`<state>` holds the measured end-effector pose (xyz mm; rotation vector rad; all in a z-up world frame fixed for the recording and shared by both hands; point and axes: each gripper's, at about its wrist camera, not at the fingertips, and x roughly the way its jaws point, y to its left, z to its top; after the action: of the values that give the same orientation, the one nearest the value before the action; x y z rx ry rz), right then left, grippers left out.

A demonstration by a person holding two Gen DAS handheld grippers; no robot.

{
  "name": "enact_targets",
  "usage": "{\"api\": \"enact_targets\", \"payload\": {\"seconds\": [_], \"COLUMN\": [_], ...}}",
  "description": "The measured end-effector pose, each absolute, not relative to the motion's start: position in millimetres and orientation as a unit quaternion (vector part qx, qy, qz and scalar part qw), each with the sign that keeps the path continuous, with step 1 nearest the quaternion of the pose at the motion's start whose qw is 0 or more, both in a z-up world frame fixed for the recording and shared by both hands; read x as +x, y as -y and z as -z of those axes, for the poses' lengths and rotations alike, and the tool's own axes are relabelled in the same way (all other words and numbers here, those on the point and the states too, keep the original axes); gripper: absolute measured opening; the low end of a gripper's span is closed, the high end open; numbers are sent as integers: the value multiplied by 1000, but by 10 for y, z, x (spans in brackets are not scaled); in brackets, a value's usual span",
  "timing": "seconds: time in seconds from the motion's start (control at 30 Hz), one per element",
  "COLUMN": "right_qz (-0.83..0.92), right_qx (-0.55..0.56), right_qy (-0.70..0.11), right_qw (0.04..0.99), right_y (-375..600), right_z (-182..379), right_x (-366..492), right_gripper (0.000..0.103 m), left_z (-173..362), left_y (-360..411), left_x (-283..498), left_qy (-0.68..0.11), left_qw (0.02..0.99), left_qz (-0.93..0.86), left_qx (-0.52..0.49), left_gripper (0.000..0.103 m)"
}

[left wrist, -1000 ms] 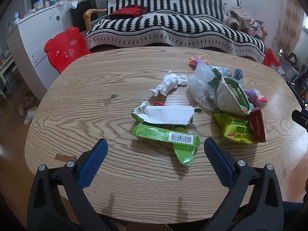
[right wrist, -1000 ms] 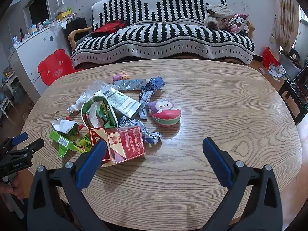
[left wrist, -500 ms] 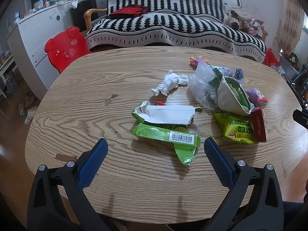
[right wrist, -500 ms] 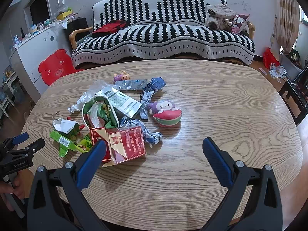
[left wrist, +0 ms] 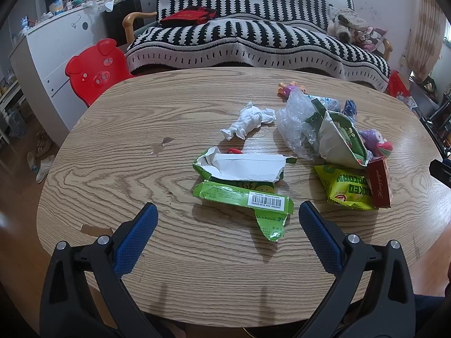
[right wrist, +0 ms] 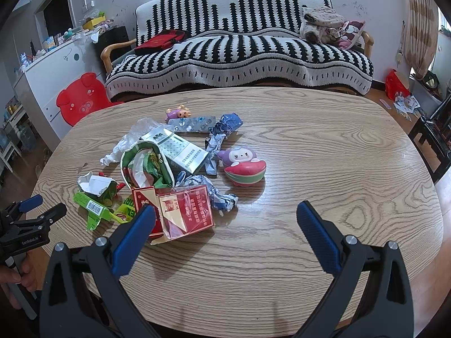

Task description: Collect trash

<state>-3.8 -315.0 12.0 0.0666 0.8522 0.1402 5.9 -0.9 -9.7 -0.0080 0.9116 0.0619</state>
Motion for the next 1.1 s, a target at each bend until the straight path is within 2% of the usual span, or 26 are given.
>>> {"api": "enact_targets", "payload": {"seconds": [0.73,0.97,1.1], "right_qz": [-67,-34,-42], "right_qx": [29,5,56], "right_qy": [-412,-432,-474], "right_qw": [908,901,878], "right_y": [3148,3353,3507], "right_z": [-112,90,349], "right_x": [8,517,819], "right_gripper": [97,97,97], "left_z": [107,132,266], "left_y": [13,-243,-377], "left_x": [130,566,898], "left_qy": [-444,-449,-450], "left_qw": [896,893,892], "left_qz": [-28,-20,-19], "left_qx": [3,12,27], "left_gripper": [98,98,98]}}
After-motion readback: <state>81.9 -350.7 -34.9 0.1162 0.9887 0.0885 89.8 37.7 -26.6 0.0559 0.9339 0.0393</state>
